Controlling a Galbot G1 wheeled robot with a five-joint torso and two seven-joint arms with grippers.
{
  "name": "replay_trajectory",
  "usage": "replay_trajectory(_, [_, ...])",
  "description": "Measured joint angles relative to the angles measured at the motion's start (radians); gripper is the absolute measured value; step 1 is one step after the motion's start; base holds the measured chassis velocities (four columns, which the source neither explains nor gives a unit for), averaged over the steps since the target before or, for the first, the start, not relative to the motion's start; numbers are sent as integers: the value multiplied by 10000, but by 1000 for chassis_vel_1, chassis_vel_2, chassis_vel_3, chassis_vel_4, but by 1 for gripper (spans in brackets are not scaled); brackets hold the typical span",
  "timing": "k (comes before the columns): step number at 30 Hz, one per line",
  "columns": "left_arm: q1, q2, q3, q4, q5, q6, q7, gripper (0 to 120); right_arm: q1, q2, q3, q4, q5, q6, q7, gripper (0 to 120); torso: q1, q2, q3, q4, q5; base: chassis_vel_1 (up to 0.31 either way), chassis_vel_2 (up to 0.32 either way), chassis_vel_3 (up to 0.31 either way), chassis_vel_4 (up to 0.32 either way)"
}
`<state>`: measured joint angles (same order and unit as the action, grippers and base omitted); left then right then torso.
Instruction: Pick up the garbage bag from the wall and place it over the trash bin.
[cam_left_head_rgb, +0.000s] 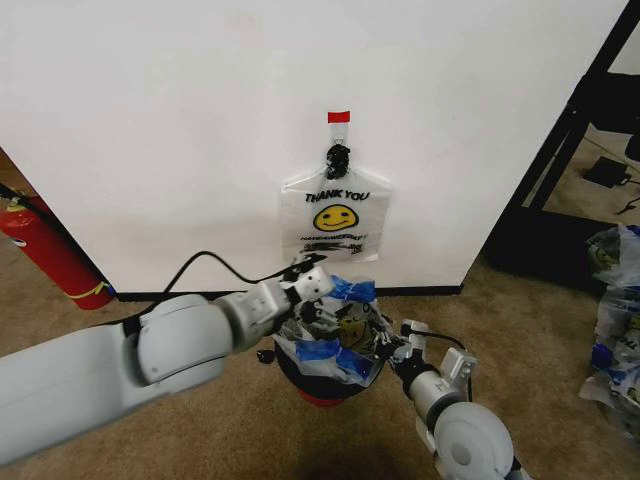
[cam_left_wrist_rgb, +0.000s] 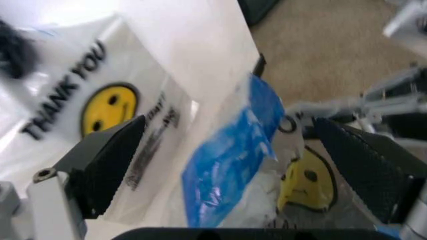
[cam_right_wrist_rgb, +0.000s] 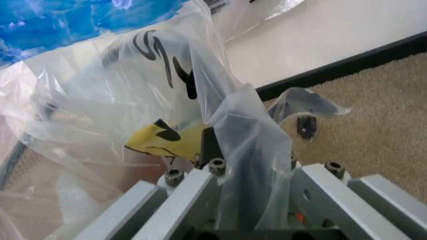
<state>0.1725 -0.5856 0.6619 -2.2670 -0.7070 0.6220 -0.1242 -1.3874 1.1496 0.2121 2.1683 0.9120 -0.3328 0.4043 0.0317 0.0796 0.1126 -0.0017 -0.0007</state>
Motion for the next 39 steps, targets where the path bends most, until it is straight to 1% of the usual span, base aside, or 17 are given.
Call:
replay_trajectory(2, [-94, -63, 304, 148, 93, 7, 36, 97, 26, -6, 0, 0, 22, -16, 27, 1, 0, 0, 0, 4, -1, 0, 0, 0, 0])
replay_trajectory(5, [-90, -145, 389, 227, 125, 12, 33, 95, 30, -6, -2, 0, 28, -27, 32, 1, 0, 0, 0, 6, -2, 0, 0, 0, 0])
replay_trajectory(7, [-76, -235, 419, 289, 125, 13, 7, 91, 30, -1, -3, -2, 29, -34, 42, 1, -1, 0, -1, 4, -3, 0, 0, 0, 0])
replay_trajectory(9, [-78, -346, 500, 406, 126, 13, -47, 81, 31, 0, -5, -17, 32, -35, 48, 1, 0, 0, -1, 3, -1, 0, 0, 0, 0])
replay_trajectory(10, [-75, -396, 529, 470, 129, 12, -93, 78, 32, 3, -7, -19, 36, -36, 51, 1, -1, 0, -1, 3, -2, 0, 0, 0, 0])
replay_trajectory(11, [-75, -396, 529, 470, 129, 12, -93, 78, 32, 3, -7, -19, 36, -36, 51, 1, -1, 0, -1, 3, -2, 0, 0, 0, 0])
replay_trajectory(13, [-25, -479, 552, 557, 129, 8, -194, 71, 32, 7, -9, -19, 41, -37, 55, 1, 0, 0, -1, 2, -2, 0, 0, 0, 0])
replay_trajectory(17, [63, -522, 564, 598, 130, -11, -302, 52, 22, 3, -12, -18, 58, -42, 62, 1, -1, 0, -1, 3, -2, 0, 0, 0, 0])
replay_trajectory(20, [76, -524, 567, 598, 130, -21, -327, 46, 22, 4, -18, -19, 62, -43, 63, 1, -1, 0, -1, 3, -2, 0, 0, 0, 0])
replay_trajectory(25, [75, -566, 564, 628, 90, -56, -429, 25, 22, 12, -64, -57, 82, -47, 70, 1, -1, 0, -1, 3, -2, 0, 0, 0, 0])
replay_trajectory(26, [65, -595, 559, 628, -10, -58, -469, 19, 21, 18, -72, -67, 81, -48, 74, 1, -1, 0, -1, 3, -2, 0, 0, 0, 0])
replay_trajectory(27, [65, -595, 559, 628, -10, -58, -469, 19, 21, 18, -72, -67, 81, -48, 74, 1, -1, 0, -1, 3, -2, 0, 0, 0, 0])
replay_trajectory(28, [44, -630, 549, 628, -154, -50, -504, 16, 15, 19, -77, -68, 82, -49, 77, 1, -1, 0, -1, 3, -2, 0, 0, 0, 0])
replay_trajectory(30, [-92, -817, 500, 679, -657, 2, -641, 7, -20, 6, -79, -61, 82, -51, 81, 1, -2, 0, -1, 3, -2, 0, 0, 0, 0])
replay_trajectory(31, [-136, -854, 498, 702, -765, 13, -674, 7, -27, 0, -80, -55, 82, -52, 82, 1, -2, 0, -1, 2, -2, 0, 0, 0, 0])
replay_trajectory(32, [-297, -977, 515, 800, -1069, 59, -777, 0, -35, -19, -80, -38, 81, -53, 85, 1, -2, 0, -1, 0, 0, 0, 0, 0, 0])
replay_trajectory(39, [-692, -1297, 701, 1269, -1553, 169, -929, 0, -85, -69, -109, 89, 68, -106, 78, 1, -2, 0, -1, 3, -3, 0, 0, 0, 0])
